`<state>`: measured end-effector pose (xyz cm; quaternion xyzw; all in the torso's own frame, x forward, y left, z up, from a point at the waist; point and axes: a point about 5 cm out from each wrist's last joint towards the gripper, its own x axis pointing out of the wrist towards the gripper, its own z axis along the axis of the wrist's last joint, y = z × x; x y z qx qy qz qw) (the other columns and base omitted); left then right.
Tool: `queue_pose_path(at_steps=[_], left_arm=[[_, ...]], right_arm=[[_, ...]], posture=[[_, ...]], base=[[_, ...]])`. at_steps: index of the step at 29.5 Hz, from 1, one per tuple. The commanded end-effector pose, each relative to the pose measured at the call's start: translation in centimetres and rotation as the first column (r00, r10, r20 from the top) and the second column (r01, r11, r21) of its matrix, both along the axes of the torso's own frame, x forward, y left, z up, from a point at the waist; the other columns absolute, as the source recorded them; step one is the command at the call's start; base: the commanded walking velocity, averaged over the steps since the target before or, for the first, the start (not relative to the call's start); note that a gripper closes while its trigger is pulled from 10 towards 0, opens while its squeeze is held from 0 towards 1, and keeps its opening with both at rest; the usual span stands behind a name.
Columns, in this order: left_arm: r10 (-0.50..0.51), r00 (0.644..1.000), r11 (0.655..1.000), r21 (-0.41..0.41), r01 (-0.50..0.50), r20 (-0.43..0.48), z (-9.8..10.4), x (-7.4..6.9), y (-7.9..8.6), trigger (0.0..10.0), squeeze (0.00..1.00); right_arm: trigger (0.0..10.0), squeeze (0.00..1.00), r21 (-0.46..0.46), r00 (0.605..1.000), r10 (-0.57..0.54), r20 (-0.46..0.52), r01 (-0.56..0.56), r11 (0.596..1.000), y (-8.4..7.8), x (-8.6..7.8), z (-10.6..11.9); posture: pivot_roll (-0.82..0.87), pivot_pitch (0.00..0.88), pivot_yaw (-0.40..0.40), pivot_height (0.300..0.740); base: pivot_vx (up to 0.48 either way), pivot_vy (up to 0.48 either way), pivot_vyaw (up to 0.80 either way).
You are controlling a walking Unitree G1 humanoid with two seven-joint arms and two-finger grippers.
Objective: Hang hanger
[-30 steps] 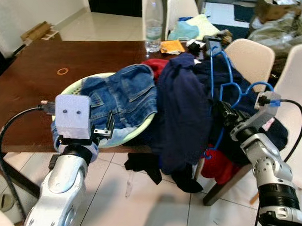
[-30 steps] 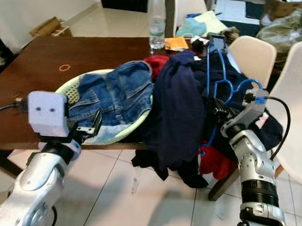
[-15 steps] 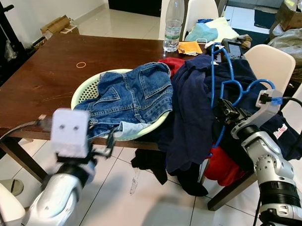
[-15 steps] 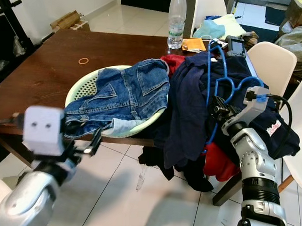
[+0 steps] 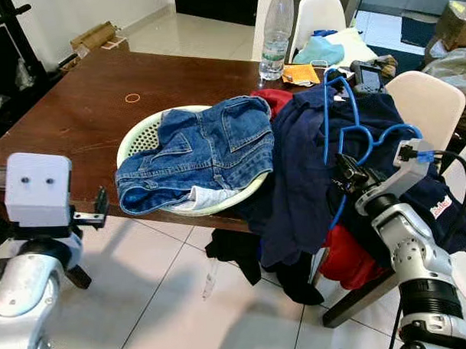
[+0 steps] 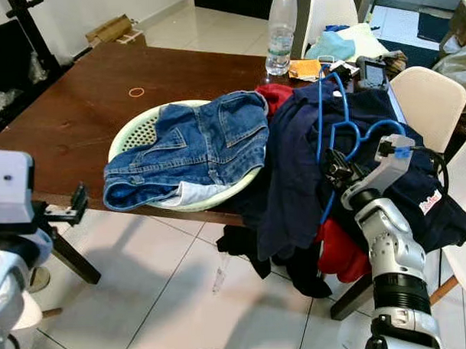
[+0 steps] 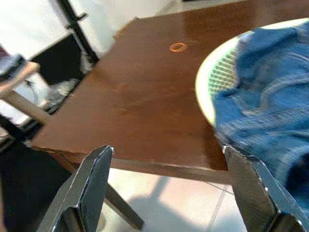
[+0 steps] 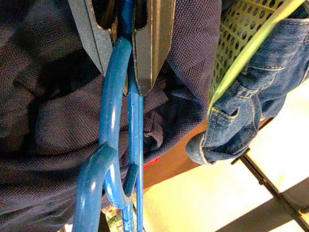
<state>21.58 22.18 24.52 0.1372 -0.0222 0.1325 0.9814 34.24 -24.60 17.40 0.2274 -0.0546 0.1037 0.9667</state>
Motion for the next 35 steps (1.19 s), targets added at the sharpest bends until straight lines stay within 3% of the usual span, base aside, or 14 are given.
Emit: queue_pose_path(at_steps=[1, 4, 9, 12, 14, 18, 19, 28, 35], left_arm=[[0.025, 1.0, 0.999, 0.03, -0.025, 0.008, 0.2, 0.1, 0.7, 10.0, 0.0], [0.038, 0.998, 0.994, 0.1, -0.042, 0.042, 1.1, 0.8, 2.2, 10.0, 0.0], [-0.006, 0.999, 0.992, 0.127, 0.002, 0.033, 1.0, 1.9, 2.3, 10.0, 0.0], [-0.076, 0.997, 0.99, 0.124, 0.074, 0.011, 0.5, 2.4, 1.4, 10.0, 0.0], [-0.17, 0.985, 0.982, 0.087, 0.17, -0.002, -0.2, 2.5, -0.4, 10.0, 0.0], [-0.203, 0.979, 0.976, 0.075, 0.202, -0.005, -0.3, 2.5, -1.0, 10.0, 0.0], [-0.249, 0.969, 0.966, 0.067, 0.249, -0.005, -0.5, 2.6, -1.8, 10.0, 0.0], [-0.341, 0.94, 0.94, 0.026, 0.341, -0.008, -1.1, 2.7, -3.8, 10.0, 0.0], [-0.388, 0.92, 0.922, -0.026, 0.387, -0.052, -2.6, 1.9, -5.0, 10.0, 0.0]], right_arm=[[10.0, 0.0, 0.02, 1.0, 0.009, -0.019, -0.009, 1.0, 0.0, 0.0, -0.3], [10.0, 0.0, 0.02, 1.0, 0.008, -0.019, -0.007, 1.0, 0.0, 0.0, -0.3], [10.0, 0.0, 0.013, 1.0, 0.01, -0.021, -0.01, 1.0, 0.0, 0.1, -0.3], [10.0, 0.0, 0.012, 1.0, 0.007, -0.021, -0.007, 1.0, -0.1, 0.0, -0.3], [10.0, 0.0, 0.018, 1.0, 0.001, -0.021, 0.0, 1.0, -0.2, 0.0, -0.3], [10.0, 0.0, 0.019, 1.0, -0.001, -0.02, 0.001, 1.0, -0.2, -0.1, -0.3], [10.0, 0.0, 0.02, 1.0, 0.0, -0.02, 0.0, 1.0, -0.2, -0.1, -0.4], [10.0, 0.0, 0.027, 1.0, 0.006, -0.014, -0.005, 1.0, -0.1, -0.3, -0.5], [10.0, 0.0, 0.039, 1.0, 0.002, -0.011, -0.002, 0.999, 0.0, -0.5, -0.5]], posture=[[0.25, 0.178, -0.055, 0.74], [0.24, 0.177, -0.057, 0.74], [0.22, 0.175, -0.051, 0.74], [0.21, 0.173, -0.045, 0.74], [0.21, 0.172, -0.044, 0.74], [0.21, 0.169, -0.043, 0.74], [0.21, 0.161, -0.042, 0.74], [0.2, 0.138, -0.029, 0.74], [0.21, 0.142, -0.022, 0.74]], base=[[0.0, 0.0, 0.0], [0.0, 0.0, 0.0], [0.0, 0.0, 0.0], [0.0, 0.0, 0.0], [0.0, 0.0, 0.0], [0.0, 0.0, 0.0], [0.0, 0.0, 0.0], [0.0, 0.0, 0.0], [0.0, 0.0, 0.0]])
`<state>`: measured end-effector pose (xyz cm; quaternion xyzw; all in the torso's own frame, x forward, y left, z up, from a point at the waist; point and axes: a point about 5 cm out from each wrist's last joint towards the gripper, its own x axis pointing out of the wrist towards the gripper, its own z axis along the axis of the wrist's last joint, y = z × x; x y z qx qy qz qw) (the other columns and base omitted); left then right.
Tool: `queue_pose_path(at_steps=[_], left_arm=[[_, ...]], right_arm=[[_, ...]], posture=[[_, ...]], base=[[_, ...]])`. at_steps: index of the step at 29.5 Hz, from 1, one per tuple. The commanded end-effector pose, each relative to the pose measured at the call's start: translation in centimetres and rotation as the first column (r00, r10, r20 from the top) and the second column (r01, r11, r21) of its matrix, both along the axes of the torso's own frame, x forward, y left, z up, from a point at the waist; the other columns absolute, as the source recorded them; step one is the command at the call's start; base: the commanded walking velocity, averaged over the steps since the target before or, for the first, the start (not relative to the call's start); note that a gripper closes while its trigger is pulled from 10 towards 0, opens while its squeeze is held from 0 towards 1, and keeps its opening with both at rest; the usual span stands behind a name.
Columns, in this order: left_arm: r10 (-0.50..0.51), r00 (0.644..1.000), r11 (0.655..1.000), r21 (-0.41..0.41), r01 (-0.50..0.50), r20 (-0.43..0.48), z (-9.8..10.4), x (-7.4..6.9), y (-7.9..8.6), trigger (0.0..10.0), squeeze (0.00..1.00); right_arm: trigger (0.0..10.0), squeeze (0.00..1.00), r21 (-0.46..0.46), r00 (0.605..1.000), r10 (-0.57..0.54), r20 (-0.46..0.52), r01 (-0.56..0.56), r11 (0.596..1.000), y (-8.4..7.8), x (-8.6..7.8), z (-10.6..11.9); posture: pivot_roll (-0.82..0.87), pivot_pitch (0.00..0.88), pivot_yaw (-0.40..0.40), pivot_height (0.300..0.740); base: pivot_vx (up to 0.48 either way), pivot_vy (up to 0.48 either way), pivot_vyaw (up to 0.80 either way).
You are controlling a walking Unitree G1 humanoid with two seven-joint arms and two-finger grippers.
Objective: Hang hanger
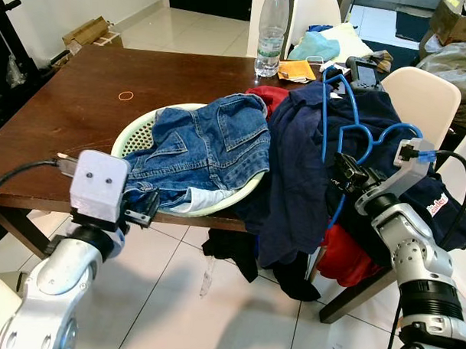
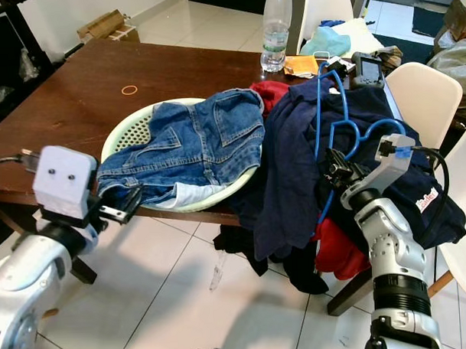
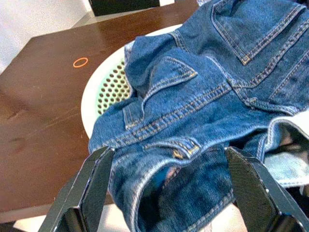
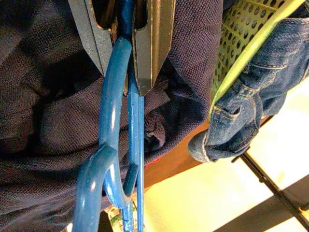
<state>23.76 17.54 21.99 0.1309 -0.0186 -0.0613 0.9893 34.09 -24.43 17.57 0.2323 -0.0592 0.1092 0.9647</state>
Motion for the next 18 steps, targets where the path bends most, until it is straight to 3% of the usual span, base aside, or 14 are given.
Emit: queue_pose_path(at_steps=[1, 5, 8, 12, 17, 18], left_arm=[[-0.022, 1.0, 1.0, -0.019, 0.022, -0.022, -0.5, -0.7, -0.7, 10.0, 0.0], [-0.03, 0.998, 0.999, -0.034, 0.028, -0.06, -1.3, -1.4, -1.1, 10.0, 0.0], [-0.043, 0.994, 0.999, -0.027, 0.041, -0.102, -2.2, -2.8, -1.8, 10.0, 0.0], [-0.027, 0.995, 1.0, 0.002, 0.027, -0.098, -2.3, -3.0, -1.4, 10.0, 0.0], [0.139, 0.99, 0.988, 0.063, -0.138, -0.008, -1.0, -1.4, 1.8, 10.0, 0.0], [0.139, 0.99, 0.988, 0.063, -0.138, -0.008, -1.0, -1.4, 1.8, 10.0, 0.0]], right_arm=[[10.0, 0.0, 0.028, 1.0, -0.003, -0.022, 0.004, 1.0, -0.1, -0.3, -0.7], [10.0, 0.0, 0.029, 1.0, 0.0, -0.022, 0.0, 1.0, -0.1, -0.3, -0.7], [10.0, 0.0, 0.033, 1.0, 0.004, -0.022, -0.003, 0.999, -0.1, -0.3, -0.7], [10.0, 0.0, 0.037, 1.0, 0.004, -0.022, -0.004, 0.999, -0.1, -0.3, -0.7], [10.0, 0.0, 0.043, 1.0, 0.004, -0.023, -0.003, 0.999, 0.0, -0.2, -0.6], [10.0, 0.0, 0.043, 1.0, 0.004, -0.023, -0.003, 0.999, 0.0, -0.2, -0.6]], posture=[[0.21, 0.146, -0.021, 0.74], [0.22, 0.145, -0.017, 0.74], [0.23, 0.15, -0.016, 0.74], [0.23, 0.148, -0.018, 0.74], [0.22, 0.146, -0.02, 0.74], [0.22, 0.146, -0.02, 0.74]], base=[[0.0, 0.0, 0.0], [0.0, 0.0, 0.0], [0.0, 0.0, 0.0], [0.0, 0.0, 0.0], [0.0, 0.0, 0.0], [0.0, 0.0, 0.0]])
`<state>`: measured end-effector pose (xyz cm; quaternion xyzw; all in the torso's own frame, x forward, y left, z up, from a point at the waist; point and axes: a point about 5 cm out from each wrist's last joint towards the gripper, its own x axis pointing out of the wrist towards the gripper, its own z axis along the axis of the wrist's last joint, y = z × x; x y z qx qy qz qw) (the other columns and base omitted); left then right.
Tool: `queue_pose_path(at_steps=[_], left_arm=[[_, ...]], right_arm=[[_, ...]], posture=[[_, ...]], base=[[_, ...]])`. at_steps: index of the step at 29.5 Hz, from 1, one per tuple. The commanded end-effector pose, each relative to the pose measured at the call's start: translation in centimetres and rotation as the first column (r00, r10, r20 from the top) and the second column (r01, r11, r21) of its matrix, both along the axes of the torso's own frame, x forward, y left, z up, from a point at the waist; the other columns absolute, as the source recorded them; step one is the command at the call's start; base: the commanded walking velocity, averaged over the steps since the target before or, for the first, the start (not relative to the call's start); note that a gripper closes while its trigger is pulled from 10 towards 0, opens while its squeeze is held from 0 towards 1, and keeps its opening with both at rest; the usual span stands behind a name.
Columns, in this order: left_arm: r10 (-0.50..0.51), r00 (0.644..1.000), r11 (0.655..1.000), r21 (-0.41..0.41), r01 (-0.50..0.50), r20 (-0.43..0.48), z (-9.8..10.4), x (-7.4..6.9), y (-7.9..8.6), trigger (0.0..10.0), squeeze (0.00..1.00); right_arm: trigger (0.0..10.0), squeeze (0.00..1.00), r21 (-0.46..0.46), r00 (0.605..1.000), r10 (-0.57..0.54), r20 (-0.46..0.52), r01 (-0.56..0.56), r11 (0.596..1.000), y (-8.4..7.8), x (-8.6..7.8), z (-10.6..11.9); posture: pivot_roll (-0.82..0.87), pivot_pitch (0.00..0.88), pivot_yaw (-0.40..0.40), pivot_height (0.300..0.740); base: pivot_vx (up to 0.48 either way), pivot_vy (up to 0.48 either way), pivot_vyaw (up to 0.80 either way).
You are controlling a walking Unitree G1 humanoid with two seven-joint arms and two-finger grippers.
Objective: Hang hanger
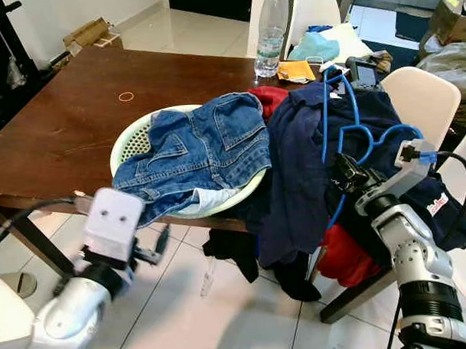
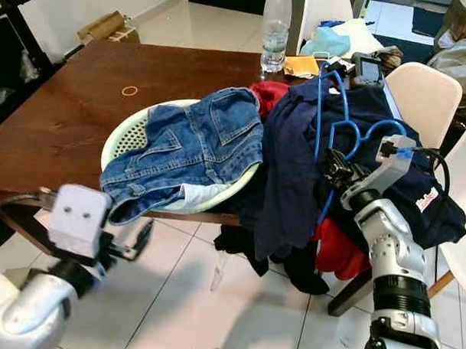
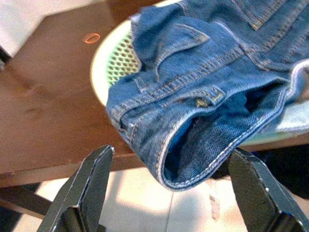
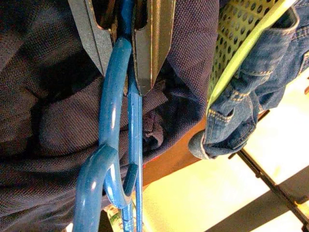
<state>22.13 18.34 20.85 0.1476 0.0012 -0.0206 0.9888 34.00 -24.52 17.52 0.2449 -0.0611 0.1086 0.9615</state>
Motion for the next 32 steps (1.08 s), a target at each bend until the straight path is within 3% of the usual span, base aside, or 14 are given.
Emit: queue_pose_path(at_steps=[1, 8, 22, 26, 32], left_arm=[[0.091, 0.995, 0.995, 0.039, -0.092, 0.046, 0.7, 0.7, 1.9, 10.0, 0.0], [0.144, 0.983, 0.989, 0.026, -0.148, 0.114, 2.0, 1.0, 2.8, 10.0, 0.0], [0.124, 0.983, 0.992, 0.0, -0.125, 0.137, 2.5, 1.0, 2.0, 10.0, 0.0], [0.215, 0.965, 0.977, -0.033, -0.212, 0.15, 2.7, 1.1, 3.3, 10.0, 0.0], [0.251, 0.958, 0.967, -0.078, -0.242, 0.137, 2.5, 1.2, 3.6, 10.0, 0.0]], right_arm=[[10.0, 0.0, 0.019, 1.0, 0.001, -0.025, 0.0, 1.0, 0.0, -0.1, -0.5], [10.0, 0.0, 0.023, 1.0, -0.004, -0.024, 0.004, 1.0, -0.1, -0.1, -0.5], [10.0, 0.0, 0.028, 1.0, -0.004, -0.023, 0.005, 1.0, -0.2, -0.1, -0.4], [10.0, 0.0, 0.033, 1.0, -0.009, -0.024, 0.01, 0.999, -0.3, 0.0, -0.3], [10.0, 0.0, 0.036, 1.0, -0.009, -0.025, 0.01, 0.999, -0.4, 0.1, -0.2]], posture=[[0.22, 0.143, -0.02, 0.74], [0.22, 0.147, -0.021, 0.74], [0.21, 0.173, -0.017, 0.74], [0.21, 0.187, -0.018, 0.74], [0.22, 0.194, -0.022, 0.74]], base=[[0.0, 0.0, 0.0], [0.0, 0.0, 0.0], [0.0, 0.0, 0.0], [0.0, 0.0, 0.0], [0.0, 0.0, 0.0]])
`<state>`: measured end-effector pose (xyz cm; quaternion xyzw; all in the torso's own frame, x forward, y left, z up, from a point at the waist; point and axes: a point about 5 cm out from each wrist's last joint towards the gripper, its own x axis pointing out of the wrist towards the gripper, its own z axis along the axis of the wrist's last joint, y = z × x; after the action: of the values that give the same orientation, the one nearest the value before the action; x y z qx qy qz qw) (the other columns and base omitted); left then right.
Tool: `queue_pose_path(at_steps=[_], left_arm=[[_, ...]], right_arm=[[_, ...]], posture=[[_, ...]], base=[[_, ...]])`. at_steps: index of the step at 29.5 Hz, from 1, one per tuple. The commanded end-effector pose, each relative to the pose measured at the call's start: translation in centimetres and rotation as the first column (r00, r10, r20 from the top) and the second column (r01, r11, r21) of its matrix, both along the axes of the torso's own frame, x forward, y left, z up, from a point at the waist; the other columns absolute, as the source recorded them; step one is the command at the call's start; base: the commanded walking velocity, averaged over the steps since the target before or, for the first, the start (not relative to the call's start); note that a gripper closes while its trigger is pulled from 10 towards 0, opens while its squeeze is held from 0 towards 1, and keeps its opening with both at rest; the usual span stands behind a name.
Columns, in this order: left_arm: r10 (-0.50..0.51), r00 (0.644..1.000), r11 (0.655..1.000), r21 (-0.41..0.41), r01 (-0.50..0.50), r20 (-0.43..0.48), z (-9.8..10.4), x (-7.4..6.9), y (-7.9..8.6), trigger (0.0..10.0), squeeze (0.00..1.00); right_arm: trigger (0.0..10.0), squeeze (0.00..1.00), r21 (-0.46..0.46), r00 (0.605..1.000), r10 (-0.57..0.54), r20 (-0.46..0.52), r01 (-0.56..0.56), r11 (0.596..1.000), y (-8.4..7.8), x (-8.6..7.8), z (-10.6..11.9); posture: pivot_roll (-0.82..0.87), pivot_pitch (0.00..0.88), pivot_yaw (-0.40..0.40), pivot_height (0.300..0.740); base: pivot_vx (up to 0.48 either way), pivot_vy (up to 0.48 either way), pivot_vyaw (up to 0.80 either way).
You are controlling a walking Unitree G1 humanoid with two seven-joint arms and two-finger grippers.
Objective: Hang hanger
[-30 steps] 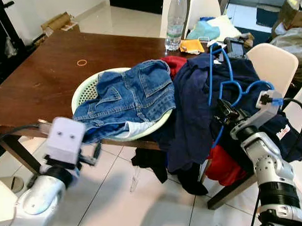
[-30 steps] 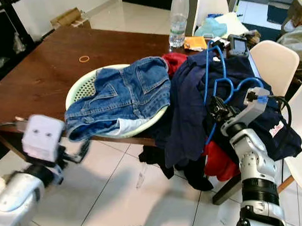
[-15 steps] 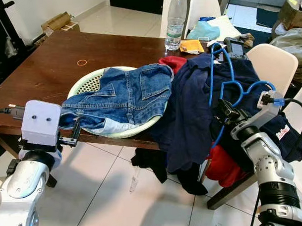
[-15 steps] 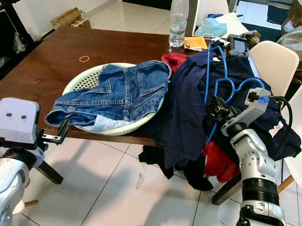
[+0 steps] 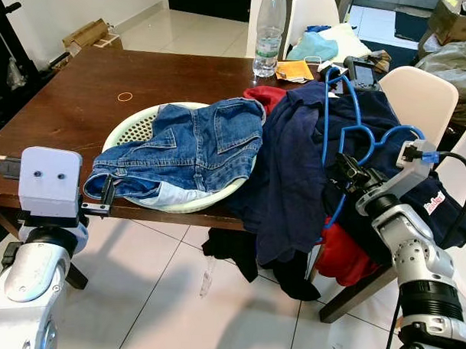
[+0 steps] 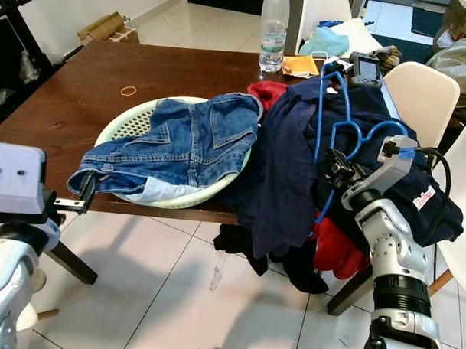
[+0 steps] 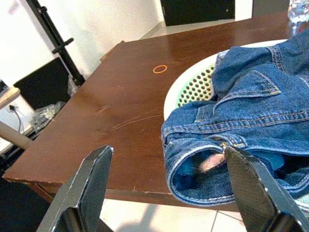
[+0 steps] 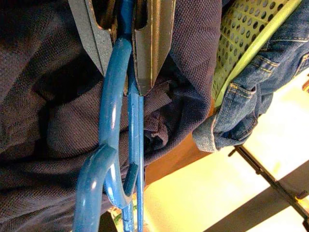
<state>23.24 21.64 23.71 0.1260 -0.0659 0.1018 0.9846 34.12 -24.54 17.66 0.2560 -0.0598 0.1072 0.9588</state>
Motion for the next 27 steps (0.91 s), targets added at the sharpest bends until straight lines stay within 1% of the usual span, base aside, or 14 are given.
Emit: queue_pose_path(at_steps=[1, 4, 8, 10, 15, 16, 22, 25, 27], left_arm=[[0.032, 0.999, 0.999, -0.04, -0.033, -0.031, -0.7, 0.0, 0.4, 10.0, 0.0], [0.048, 0.998, 0.996, -0.072, -0.051, -0.047, -1.1, -0.1, 0.6, 10.0, 0.0], [0.065, 0.996, 0.995, -0.074, -0.069, -0.054, -1.2, -0.1, 1.1, 10.0, 0.0], [0.078, 0.995, 0.994, -0.072, -0.083, -0.061, -1.4, 0.3, 1.6, 10.0, 0.0], [0.096, 0.993, 0.991, -0.091, -0.103, -0.073, -1.6, 0.9, 2.5, 10.0, 0.0], [0.083, 0.992, 0.99, -0.108, -0.094, -0.095, -2.1, 1.3, 2.6, 10.0, 0.0], [0.07, 0.993, 0.99, -0.119, -0.082, -0.1, -2.3, 1.5, 2.5, 10.0, 0.0], [0.05, 0.995, 0.99, -0.127, -0.06, -0.086, -2.0, 1.9, 2.2, 10.0, 0.0], [0.05, 0.995, 0.99, -0.127, -0.06, -0.086, -2.0, 1.9, 2.2, 10.0, 0.0]], right_arm=[[10.0, 0.0, 0.014, 1.0, -0.009, -0.021, 0.009, 1.0, -0.4, 0.1, -0.2], [10.0, 0.0, 0.016, 1.0, -0.009, -0.022, 0.009, 1.0, -0.4, 0.2, -0.2], [10.0, 0.0, 0.014, 1.0, -0.01, -0.023, 0.01, 1.0, -0.4, 0.2, -0.1], [10.0, 0.0, 0.019, 1.0, -0.013, -0.024, 0.014, 1.0, -0.5, 0.2, -0.1], [10.0, 0.0, 0.028, 1.0, -0.016, -0.025, 0.017, 0.999, -0.6, 0.3, 0.0], [10.0, 0.0, 0.024, 1.0, -0.017, -0.026, 0.018, 1.0, -0.6, 0.3, -0.1], [10.0, 0.0, 0.024, 0.999, -0.022, -0.026, 0.022, 0.999, -0.6, 0.2, -0.1], [10.0, 0.0, 0.04, 0.999, -0.032, -0.026, 0.033, 0.999, -0.9, 0.2, -0.2], [10.0, 0.0, 0.04, 0.999, -0.032, -0.026, 0.033, 0.999, -0.9, 0.2, -0.2]], posture=[[0.22, 0.2, -0.023, 0.74], [0.22, 0.21, -0.023, 0.74], [0.22, 0.204, -0.027, 0.74], [0.23, 0.22, -0.037, 0.74], [0.23, 0.212, -0.037, 0.74], [0.21, 0.218, -0.028, 0.74], [0.21, 0.218, -0.03, 0.74], [0.2, 0.211, -0.032, 0.74], [0.2, 0.211, -0.032, 0.74]], base=[[0.0, 0.0, 0.0], [0.0, 0.0, 0.0], [0.0, 0.0, 0.0], [0.0, 0.0, 0.0], [0.0, 0.0, 0.0], [0.0, 0.0, 0.0], [0.0, 0.0, 0.0], [0.0, 0.0, 0.0], [0.0, 0.0, 0.0]])
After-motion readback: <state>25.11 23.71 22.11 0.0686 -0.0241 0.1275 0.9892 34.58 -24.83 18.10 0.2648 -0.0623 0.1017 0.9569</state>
